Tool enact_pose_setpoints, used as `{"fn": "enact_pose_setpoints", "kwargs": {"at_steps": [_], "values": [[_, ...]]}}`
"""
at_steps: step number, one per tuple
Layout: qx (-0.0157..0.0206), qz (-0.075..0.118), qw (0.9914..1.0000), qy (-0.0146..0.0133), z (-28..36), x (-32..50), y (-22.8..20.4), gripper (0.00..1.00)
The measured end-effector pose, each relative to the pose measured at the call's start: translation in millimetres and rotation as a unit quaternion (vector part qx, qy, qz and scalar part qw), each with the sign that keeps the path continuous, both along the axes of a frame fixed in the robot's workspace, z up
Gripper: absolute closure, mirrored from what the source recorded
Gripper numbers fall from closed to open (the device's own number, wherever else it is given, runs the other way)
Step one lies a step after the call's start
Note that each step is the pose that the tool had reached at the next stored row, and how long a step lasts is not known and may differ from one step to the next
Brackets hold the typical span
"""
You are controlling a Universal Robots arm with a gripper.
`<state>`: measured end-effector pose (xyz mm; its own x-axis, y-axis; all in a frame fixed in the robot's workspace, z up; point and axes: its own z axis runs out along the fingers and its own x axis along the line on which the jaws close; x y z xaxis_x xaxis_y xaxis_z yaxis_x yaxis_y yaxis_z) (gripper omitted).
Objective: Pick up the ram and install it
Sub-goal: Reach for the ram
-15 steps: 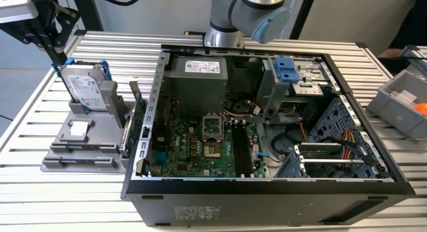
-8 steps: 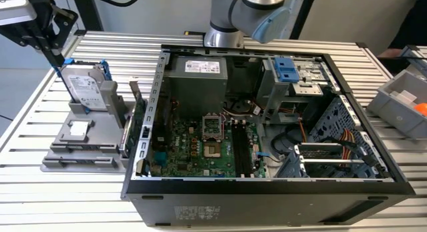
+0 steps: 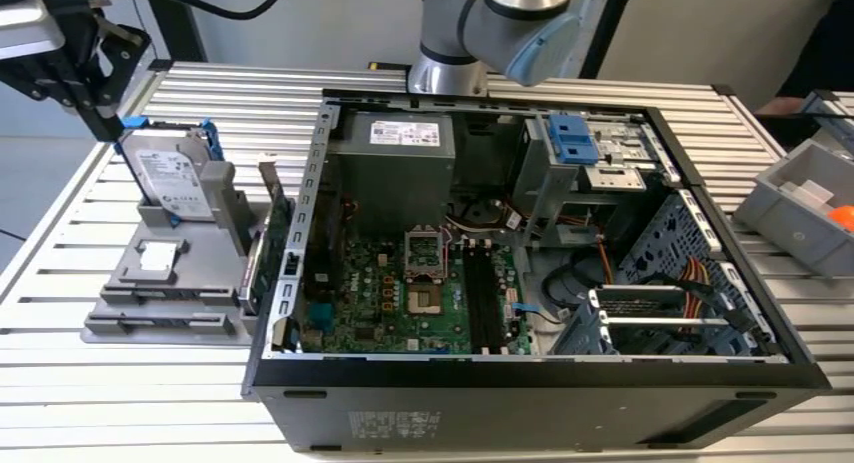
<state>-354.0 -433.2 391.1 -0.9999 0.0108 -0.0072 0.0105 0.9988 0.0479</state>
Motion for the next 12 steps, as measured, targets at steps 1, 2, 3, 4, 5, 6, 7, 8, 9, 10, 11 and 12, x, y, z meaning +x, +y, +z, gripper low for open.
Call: {"fn": "enact_pose_setpoints", "kwargs": {"at_steps": [1, 2, 3, 4, 5, 6, 7, 8, 9, 10, 11, 12], "values": [[0.0, 0.0, 1.0, 0.0002, 0.0, -0.1, -1.5, 1.0], [0.0, 0.0, 1.0, 0.0003, 0.0, -0.2, -3.1, 1.0], [0.0, 0.0, 1.0, 0.0004, -0.1, -0.3, -4.7, 1.0], [0.0, 0.0, 1.0, 0.0005, -0.1, -0.4, -6.2, 1.0], [0.0, 0.0, 1.0, 0.0006, -0.2, -0.5, -7.5, 1.0], [0.0, 0.0, 1.0, 0.0007, -0.3, -0.6, -8.8, 1.0], [0.0, 0.0, 1.0, 0.0008, -0.4, -0.7, -10.2, 1.0], [0.0, 0.0, 1.0, 0.0009, -0.4, -0.8, -11.5, 1.0], [0.0, 0.0, 1.0, 0.001, -0.5, -0.9, -12.7, 1.0], [0.0, 0.0, 1.0, 0.0011, -0.5, -1.0, -13.9, 1.0], [0.0, 0.0, 1.0, 0.0012, -0.6, -1.1, -15.1, 1.0], [0.0, 0.0, 1.0, 0.0013, -0.6, -1.2, -16.2, 1.0]]}}
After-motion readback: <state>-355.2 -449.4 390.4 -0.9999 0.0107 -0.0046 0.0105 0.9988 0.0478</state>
